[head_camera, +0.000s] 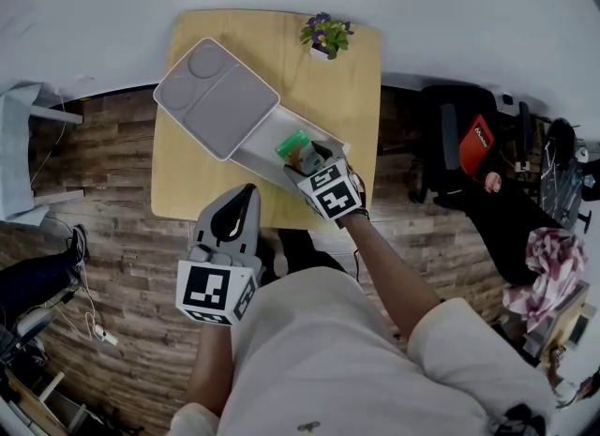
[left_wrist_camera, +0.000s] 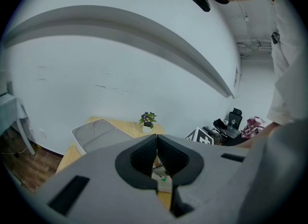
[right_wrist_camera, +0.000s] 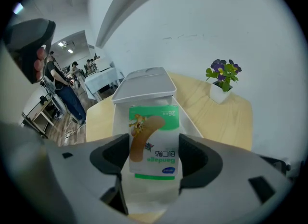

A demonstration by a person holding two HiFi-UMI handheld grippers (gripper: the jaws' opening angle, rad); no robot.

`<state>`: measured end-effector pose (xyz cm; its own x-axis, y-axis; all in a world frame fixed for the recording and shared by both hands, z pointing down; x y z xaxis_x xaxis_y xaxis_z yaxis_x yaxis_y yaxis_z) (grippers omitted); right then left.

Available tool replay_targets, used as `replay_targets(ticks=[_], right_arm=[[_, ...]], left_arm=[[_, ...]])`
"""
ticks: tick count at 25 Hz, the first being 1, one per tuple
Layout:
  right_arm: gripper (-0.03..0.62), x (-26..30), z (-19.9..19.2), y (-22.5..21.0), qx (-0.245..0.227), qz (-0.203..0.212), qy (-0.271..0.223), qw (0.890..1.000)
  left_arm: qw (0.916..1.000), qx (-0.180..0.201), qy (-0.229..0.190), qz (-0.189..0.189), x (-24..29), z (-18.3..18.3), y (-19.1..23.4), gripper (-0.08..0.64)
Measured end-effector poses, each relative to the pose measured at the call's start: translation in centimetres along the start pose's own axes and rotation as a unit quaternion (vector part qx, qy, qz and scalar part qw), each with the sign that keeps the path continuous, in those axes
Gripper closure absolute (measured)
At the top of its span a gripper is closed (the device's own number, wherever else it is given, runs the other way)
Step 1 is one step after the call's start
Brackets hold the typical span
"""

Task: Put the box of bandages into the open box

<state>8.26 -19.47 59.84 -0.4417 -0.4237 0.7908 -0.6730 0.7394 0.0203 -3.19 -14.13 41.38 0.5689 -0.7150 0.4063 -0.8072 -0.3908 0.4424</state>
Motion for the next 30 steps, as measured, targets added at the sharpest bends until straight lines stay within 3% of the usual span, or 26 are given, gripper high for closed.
replay_targets(ticks=[14,26,28,30], right_arm=[[0.267,2.5,-1.1,0.0,-0.045,0.036,0.086,0.995],[0.267,2.9,-1.4,0.0,-0.057,0.041,0.098,0.993],[0.278,2.9,-1.3,-0.1,-0.061,0.037,0.100,0.992],[0.338,2.9,-1.4,-0.2,-0.066,0.030,0.103,0.992]], left_arm=[[0.9990,-0.015,-0.014,0.040,-0.6,-0.3,0.7,0.555],[0.9978,-0.020,-0.022,0.059,-1.2,-0.5,0.8,0.555],[0.9978,-0.020,-0.024,0.059,-1.3,-0.4,0.9,0.555],[0.9977,-0.021,-0.025,0.060,-1.4,-0.4,1.0,0.555]])
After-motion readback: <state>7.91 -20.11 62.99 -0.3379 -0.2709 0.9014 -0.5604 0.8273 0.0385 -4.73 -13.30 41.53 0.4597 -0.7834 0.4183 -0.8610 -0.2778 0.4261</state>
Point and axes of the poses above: the fingertips, and each gripper's own axes: x forward along the fingers, y to its left, z out of its top, the point moved 3 cm from there along -x, backward along the fingers, and after that the axes turned 13 degrees about -x, right-handed, at the moved point
